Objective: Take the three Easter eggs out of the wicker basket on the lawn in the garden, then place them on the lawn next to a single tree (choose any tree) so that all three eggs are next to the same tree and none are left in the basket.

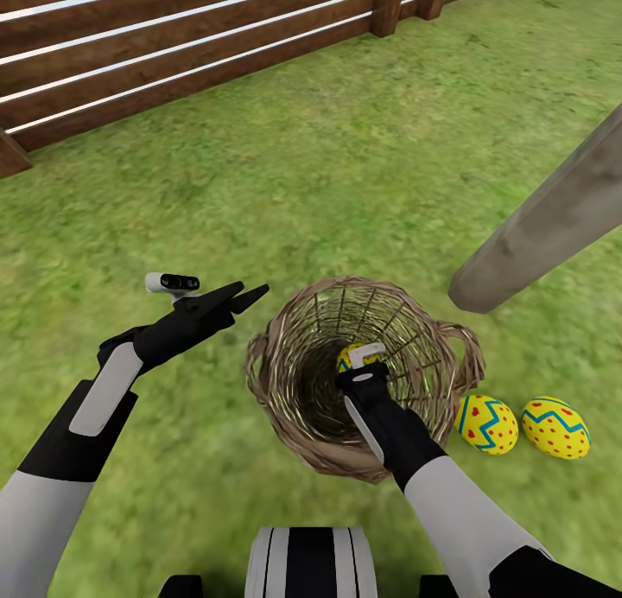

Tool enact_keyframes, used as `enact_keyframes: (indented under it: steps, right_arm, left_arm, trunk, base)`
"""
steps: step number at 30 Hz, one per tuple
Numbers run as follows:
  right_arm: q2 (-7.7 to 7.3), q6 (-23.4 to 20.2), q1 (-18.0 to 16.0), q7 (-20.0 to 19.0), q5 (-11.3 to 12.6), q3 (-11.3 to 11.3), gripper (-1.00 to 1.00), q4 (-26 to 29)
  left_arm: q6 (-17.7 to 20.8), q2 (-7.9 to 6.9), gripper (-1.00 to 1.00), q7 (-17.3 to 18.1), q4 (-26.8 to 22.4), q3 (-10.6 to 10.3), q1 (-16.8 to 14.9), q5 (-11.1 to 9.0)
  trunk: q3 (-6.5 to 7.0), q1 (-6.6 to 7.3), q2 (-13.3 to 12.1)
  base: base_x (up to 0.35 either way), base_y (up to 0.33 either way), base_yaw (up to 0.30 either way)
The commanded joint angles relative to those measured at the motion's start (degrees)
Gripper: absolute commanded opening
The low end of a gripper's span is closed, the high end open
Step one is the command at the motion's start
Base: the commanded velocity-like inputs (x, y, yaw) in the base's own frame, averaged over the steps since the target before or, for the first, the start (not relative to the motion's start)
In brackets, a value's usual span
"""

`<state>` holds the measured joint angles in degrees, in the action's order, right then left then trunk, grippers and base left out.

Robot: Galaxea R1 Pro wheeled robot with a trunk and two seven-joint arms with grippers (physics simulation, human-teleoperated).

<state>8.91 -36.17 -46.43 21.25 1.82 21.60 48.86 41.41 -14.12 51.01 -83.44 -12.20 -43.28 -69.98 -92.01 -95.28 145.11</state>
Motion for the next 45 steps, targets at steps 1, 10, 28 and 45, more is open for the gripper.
enact_keyframes:
  steps: [1,10,28,45]
  right_arm:
    - [-0.03,0.38,0.00,0.23,2.31,0.28,-1.00,-1.58]
    - [-0.03,0.32,-0.02,0.28,2.31,0.28,-1.00,-1.50]
    - [-0.03,0.27,-0.03,0.24,2.38,0.19,-1.00,-1.40]
    - [0.06,-0.30,-0.04,0.27,2.40,0.11,-1.00,0.61]
  left_arm:
    - [0.34,-0.03,1.00,-0.04,0.03,-0.12,-0.05,-0.42]
    - [0.34,0.01,1.00,-0.11,0.09,-0.14,-0.05,-0.42]
    - [0.43,0.93,1.00,-0.21,0.05,-0.18,-0.05,-0.42]
    - [0.43,1.27,1.00,-0.23,0.08,-0.19,-0.05,-0.42]
  trunk:
    - [-0.04,-0.01,0.00]
    - [-0.04,-0.01,0.00]
    - [0.41,0.04,-0.02]
    - [2.84,0.32,-0.17]
  base:
    - [0.000,0.000,0.000]
    - [0.000,0.000,0.000]
    - [0.000,0.000,0.000]
    - [0.000,0.000,0.000]
